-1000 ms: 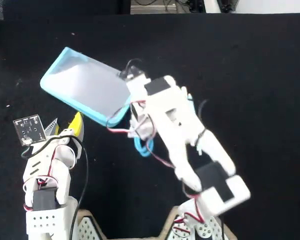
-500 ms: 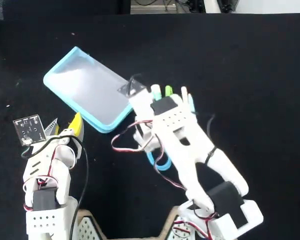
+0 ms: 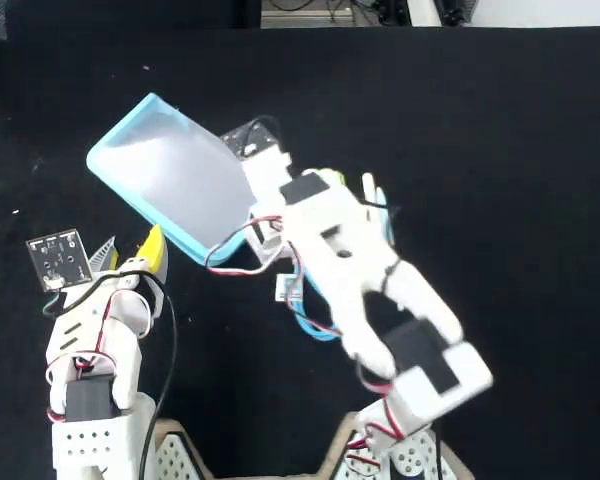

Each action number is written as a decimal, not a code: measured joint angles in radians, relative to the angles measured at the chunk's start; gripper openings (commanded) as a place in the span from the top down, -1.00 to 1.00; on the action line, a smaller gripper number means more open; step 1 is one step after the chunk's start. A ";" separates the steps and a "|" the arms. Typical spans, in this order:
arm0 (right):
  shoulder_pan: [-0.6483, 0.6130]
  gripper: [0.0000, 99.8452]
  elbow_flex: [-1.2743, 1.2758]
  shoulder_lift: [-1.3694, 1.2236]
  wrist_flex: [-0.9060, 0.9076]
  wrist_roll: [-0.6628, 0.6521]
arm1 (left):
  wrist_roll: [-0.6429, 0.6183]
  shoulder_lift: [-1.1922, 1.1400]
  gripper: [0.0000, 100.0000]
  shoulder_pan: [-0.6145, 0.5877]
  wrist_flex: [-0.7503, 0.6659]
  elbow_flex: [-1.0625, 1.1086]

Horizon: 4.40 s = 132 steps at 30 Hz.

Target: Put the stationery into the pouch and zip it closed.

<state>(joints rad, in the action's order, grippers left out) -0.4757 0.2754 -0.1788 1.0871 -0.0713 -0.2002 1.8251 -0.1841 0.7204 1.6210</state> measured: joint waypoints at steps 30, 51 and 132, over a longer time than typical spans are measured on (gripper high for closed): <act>0.084 0.98 -0.189 0.012 0.126 -0.284 | -0.032 0.000 0.55 0.106 -0.071 0.049; -0.069 0.98 -0.215 0.643 0.160 -0.468 | -0.126 0.000 0.55 -0.262 -0.071 -0.048; -0.278 0.98 -0.046 0.919 0.146 -0.250 | 0.284 -0.006 0.55 0.020 0.270 -0.819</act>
<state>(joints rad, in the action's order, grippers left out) -0.7534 0.2294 0.7403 1.2329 -0.3214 0.0836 1.8190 -0.1642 0.9904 0.8017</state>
